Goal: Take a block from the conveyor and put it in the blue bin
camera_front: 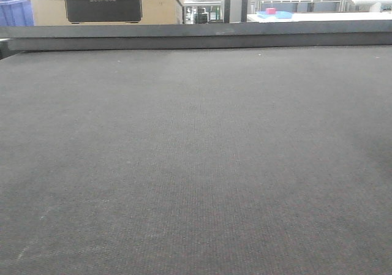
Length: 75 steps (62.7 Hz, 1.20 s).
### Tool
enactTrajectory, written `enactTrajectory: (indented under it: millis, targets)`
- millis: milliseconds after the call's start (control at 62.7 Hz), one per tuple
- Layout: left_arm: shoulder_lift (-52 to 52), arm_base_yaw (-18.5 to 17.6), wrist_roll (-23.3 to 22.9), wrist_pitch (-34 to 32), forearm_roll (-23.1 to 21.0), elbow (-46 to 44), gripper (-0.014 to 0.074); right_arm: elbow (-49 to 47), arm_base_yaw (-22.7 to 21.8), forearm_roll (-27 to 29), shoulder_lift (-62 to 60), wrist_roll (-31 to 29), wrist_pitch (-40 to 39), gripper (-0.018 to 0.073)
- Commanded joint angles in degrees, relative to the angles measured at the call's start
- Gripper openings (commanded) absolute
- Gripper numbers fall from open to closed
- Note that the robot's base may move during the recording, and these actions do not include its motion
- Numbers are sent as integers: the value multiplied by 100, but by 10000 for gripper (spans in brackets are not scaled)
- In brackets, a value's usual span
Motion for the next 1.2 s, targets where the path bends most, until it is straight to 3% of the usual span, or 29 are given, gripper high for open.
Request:
enactTrajectory:
  millis: [0,176,1181]
  targets:
    - [-266,-45,17,149,171,-44,-111,120,7,-167,-358,-77,-123,-167]
    - [-580,-45,17,880,429,-44,-111,275,7,-387,-908,-77,-3,-167]
    - [-593,-45,17,881,417,-44,-111,275,7,-387,-967,-77,424,-167]
